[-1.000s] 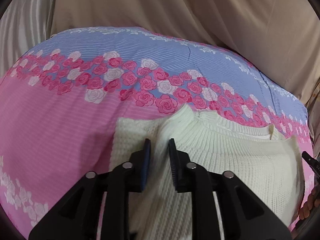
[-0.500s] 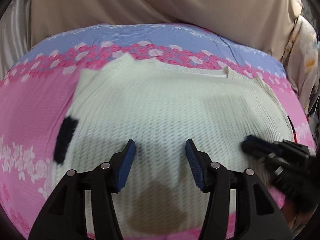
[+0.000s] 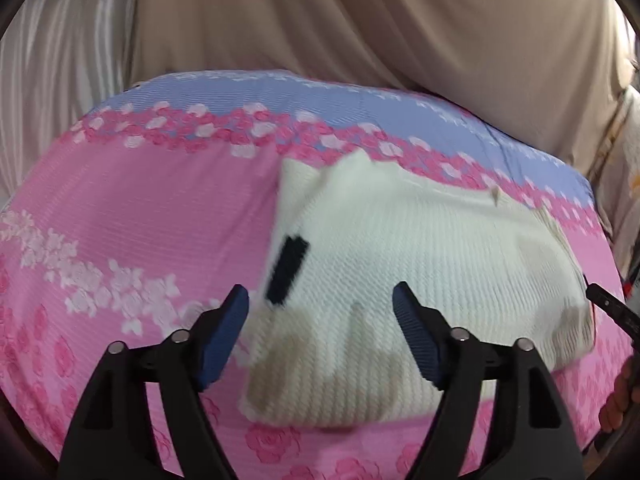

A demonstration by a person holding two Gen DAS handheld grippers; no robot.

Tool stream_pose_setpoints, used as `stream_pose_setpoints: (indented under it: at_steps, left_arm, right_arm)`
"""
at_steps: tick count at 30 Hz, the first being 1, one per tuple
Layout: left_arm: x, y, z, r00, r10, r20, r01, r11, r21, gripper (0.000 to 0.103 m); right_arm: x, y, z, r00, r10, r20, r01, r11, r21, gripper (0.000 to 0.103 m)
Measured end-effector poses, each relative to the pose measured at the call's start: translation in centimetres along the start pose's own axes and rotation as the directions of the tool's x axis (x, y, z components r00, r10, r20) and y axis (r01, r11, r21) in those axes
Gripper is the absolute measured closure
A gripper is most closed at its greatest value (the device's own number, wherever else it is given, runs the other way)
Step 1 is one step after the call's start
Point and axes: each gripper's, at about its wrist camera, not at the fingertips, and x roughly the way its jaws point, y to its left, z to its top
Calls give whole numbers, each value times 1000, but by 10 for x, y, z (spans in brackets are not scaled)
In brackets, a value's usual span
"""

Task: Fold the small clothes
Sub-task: 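Grasp the black-striped sleeve cuff with the left gripper and lift it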

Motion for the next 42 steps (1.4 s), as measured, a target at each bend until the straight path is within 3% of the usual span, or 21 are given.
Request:
stream_pose_setpoints:
  at_steps: [4,8,10,13,21,24,31,37,39,42]
  left_arm:
    - [20,20,12,998,-37,-50,31,991,-128,29]
    - [48,33,14,995,27,-100,-44,984,-175,29]
    - [60,36,13,991,32,-128,-56,981,-186,29]
    - [72,37,9,990,21,-140,-49,980,-194,23]
    - [82,22,16,990,56,-127,-75,987,-145,21]
    - [83,15,17,991,39,-126,-57,989,-138,31]
    - [73,0,23,995,-23,-97,10,991,-131,74]
    - [32,-43,41,992,-128,-6,128,991,-41,80]
    - [17,-68,47,985,-173,22,173,985,10,80]
    - [2,-110,52,967,-252,36,248,964,95,81]
  right_arm:
    - [34,60,19,994,104,-36,-107,988,-112,88]
    - [81,92,18,984,108,-139,-128,981,-148,88]
    - [103,95,14,980,82,-182,-111,982,-153,88]
    - [104,95,11,982,85,-166,-112,980,-162,88]
    - [101,91,7,984,102,-148,-124,980,-153,88]
    - [100,95,4,988,84,-132,-106,980,-171,87]
    - [100,97,5,988,93,-126,-114,980,-164,86]
    - [92,90,8,980,152,-129,-167,978,-122,76]
    - [80,81,8,976,184,-117,-195,977,-85,66]
    - [52,57,6,982,177,-61,-180,983,-49,63]
